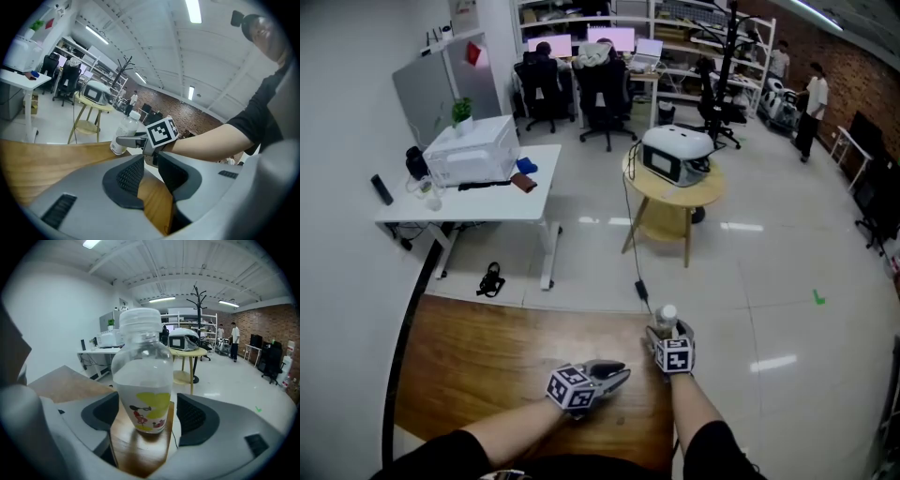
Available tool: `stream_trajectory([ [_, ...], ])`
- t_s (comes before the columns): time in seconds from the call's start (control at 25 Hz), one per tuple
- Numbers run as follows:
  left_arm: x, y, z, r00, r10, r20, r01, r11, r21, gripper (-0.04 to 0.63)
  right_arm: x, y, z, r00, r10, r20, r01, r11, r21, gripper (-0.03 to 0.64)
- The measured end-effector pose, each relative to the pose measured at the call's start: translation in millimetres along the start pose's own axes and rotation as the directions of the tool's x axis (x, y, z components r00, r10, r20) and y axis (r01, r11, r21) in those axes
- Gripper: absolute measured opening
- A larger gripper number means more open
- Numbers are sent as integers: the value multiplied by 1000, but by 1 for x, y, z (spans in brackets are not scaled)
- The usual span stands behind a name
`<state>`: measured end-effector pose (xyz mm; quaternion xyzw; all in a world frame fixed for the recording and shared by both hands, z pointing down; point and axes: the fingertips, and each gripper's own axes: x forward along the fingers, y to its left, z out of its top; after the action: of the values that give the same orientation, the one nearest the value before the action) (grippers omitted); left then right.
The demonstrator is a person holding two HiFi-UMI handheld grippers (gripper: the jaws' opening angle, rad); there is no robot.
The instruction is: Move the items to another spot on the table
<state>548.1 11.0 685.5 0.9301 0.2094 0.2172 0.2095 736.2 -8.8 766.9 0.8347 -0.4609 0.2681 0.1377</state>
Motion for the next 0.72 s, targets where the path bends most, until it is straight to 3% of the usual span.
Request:
stream_trajectory([
  [0.08, -6, 0, 0, 1000, 14, 14, -14, 1000, -10, 87, -1, 1, 2, 1000, 15, 8, -15, 1000, -10, 314],
  [0.36, -34, -2, -1, 996, 69, 54, -68, 998, -18, 87, -19, 22, 1, 993, 113, 11, -112, 991, -73, 291],
  [0.72, -156, 5, -8, 984, 119, 130, -120, 993, -1, 87, -80, 133, 19, 980, 192, 43, -185, 974, -129, 292],
])
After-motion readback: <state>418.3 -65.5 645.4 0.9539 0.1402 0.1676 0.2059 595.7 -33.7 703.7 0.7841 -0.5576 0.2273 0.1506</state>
